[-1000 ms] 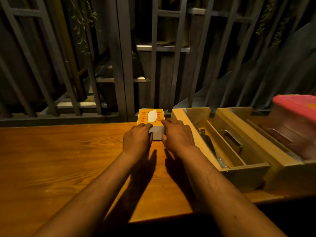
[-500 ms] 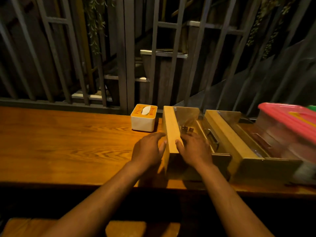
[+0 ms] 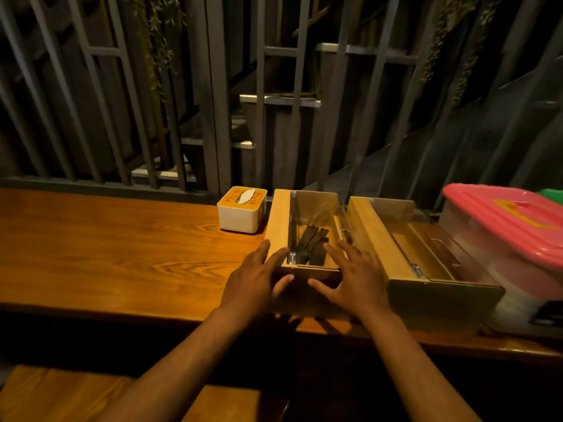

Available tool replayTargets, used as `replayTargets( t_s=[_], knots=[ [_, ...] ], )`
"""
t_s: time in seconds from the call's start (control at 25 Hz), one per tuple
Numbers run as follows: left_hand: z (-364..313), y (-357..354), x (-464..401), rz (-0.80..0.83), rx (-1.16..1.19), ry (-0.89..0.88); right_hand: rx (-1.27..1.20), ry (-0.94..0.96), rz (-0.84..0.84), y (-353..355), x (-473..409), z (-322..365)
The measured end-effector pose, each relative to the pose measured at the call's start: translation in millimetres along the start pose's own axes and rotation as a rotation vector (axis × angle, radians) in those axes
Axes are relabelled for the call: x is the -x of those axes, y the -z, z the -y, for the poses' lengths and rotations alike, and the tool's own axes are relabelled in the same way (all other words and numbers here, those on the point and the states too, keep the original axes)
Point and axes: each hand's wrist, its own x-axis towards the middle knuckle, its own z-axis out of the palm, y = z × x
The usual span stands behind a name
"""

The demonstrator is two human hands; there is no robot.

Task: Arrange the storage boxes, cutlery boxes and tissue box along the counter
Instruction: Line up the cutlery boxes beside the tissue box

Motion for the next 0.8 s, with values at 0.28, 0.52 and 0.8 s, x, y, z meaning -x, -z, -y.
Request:
replayTargets(
  t_s=[0.28, 0.52, 0.8],
  knots=[
    [8.3, -8.3, -32.9, -0.029, 0.000, 0.041, -0.097, 0.025, 0.040, -14.3, -40.9, -5.2],
    [24.7, -23.3, -70.2, -0.056, 0.052, 0.031, -0.060, 0.021, 0.020, -27.5, -80.6, -7.7],
    [35.2, -33.1, -97.3, -0.057, 0.063, 0.019, -0.042, -0.002, 0.008, -41.0, -107.4, -9.7]
  ],
)
